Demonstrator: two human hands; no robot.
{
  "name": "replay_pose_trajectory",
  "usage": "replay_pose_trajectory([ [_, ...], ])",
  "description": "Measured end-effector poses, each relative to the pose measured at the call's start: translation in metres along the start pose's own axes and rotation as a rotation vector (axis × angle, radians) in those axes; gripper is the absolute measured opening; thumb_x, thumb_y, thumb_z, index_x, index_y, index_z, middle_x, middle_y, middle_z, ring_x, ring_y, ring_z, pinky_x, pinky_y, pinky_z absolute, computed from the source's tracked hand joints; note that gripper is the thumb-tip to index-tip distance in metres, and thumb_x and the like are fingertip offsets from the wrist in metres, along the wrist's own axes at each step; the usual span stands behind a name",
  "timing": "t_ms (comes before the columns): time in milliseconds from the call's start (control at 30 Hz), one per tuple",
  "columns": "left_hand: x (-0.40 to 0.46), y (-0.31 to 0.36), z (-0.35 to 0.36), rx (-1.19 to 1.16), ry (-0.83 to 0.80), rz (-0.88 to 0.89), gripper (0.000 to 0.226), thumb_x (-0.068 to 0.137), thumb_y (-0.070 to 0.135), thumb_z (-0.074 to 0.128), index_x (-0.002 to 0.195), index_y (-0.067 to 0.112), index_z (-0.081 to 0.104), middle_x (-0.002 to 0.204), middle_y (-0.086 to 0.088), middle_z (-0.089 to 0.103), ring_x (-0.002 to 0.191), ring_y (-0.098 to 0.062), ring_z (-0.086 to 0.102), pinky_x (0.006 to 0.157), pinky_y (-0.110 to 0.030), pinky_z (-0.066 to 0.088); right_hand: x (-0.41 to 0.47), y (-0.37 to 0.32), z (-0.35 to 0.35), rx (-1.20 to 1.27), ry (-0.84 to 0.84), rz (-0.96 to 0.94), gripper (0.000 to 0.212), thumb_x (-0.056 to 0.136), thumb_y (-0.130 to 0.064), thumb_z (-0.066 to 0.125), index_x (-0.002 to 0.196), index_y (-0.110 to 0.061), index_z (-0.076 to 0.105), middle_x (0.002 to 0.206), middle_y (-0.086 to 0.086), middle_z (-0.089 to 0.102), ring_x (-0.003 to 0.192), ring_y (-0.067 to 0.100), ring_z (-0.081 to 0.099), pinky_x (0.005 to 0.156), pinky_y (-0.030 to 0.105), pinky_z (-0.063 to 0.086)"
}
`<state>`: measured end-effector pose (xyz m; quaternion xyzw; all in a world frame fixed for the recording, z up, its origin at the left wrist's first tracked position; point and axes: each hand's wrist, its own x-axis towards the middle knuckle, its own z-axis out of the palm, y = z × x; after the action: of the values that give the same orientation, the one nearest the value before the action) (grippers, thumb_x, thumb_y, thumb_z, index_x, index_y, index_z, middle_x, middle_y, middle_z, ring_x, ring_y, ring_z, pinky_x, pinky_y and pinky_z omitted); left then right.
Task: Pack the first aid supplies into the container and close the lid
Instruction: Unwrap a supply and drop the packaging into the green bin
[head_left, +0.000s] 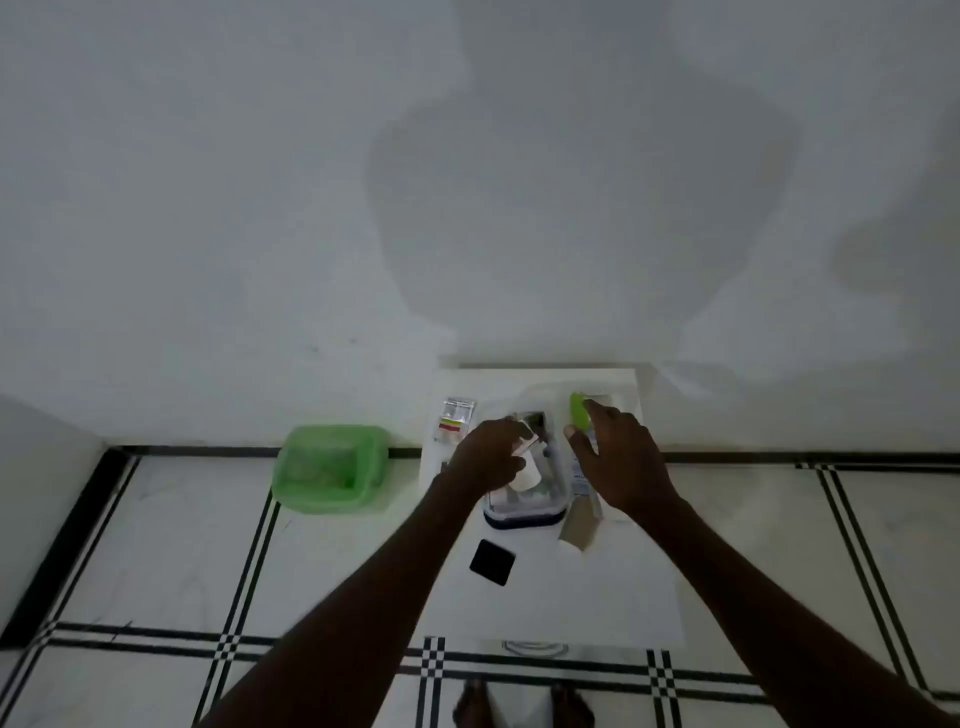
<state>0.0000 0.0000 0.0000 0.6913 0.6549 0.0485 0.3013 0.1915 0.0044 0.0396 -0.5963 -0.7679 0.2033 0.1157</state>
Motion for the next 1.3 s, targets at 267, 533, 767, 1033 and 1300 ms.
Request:
replay_pose_trajectory([
  [267,0.032,0.006,0.034,0.32,-0.066,0.243,0.036,0.085,0.01,0.071,0.119,0.018,0.068,0.142,-0.011,0.051,0.135,-0.028,0.041,0.111,-0.042,0.039,0.006,0.028,0.054,0.038,-0.092,0.134,0.048,0.096,-0.031,0.051,0.136,-0.004,0.05,0.127,0.021,0.062,0.114,0.035,0.06,0.094,0.041,0.049],
  [533,0.04,0.004,-0.004,0.235,0.077,0.252,0.014,0.079,0.022,0.077,0.093,0.025,0.076,0.12,0.001,0.065,0.117,-0.024,0.049,0.093,-0.038,0.039,0.006,0.052,0.062,-0.034,-0.016,0.349,0.032,0.089,-0.022,0.055,0.115,-0.003,0.058,0.102,0.02,0.068,0.091,0.038,0.065,0.076,0.04,0.052],
  [767,0.047,0.027,-0.017,-0.088,0.101,0.069,0.009,0.079,0.016,0.076,0.087,0.016,0.075,0.089,-0.002,0.078,0.083,-0.019,0.069,0.07,-0.023,0.042,0.003,0.075,0.093,-0.135,-0.058,0.737,0.064,0.077,-0.041,0.069,0.12,0.001,0.046,0.112,0.02,0.062,0.104,0.038,0.058,0.091,0.048,0.042],
  [1033,0.055,0.031,0.011,-0.214,0.239,-0.113,0.015,0.08,0.016,0.079,0.093,0.008,0.075,0.093,-0.006,0.077,0.074,-0.009,0.057,0.057,-0.011,0.034,0.005,0.101,0.117,-0.043,0.013,0.784,0.028,0.07,-0.017,0.069,0.088,0.003,0.062,0.085,0.025,0.067,0.083,0.041,0.064,0.078,0.044,0.047],
  [1300,0.035,0.023,-0.006,-0.358,0.267,-0.236,0.022,0.08,0.018,0.079,0.098,0.006,0.076,0.095,-0.009,0.077,0.08,-0.016,0.065,0.07,-0.026,0.051,0.009,0.076,0.048,0.314,0.29,0.697,0.013,0.083,-0.016,0.069,0.087,-0.004,0.066,0.09,0.014,0.072,0.084,0.035,0.068,0.073,0.034,0.049],
])
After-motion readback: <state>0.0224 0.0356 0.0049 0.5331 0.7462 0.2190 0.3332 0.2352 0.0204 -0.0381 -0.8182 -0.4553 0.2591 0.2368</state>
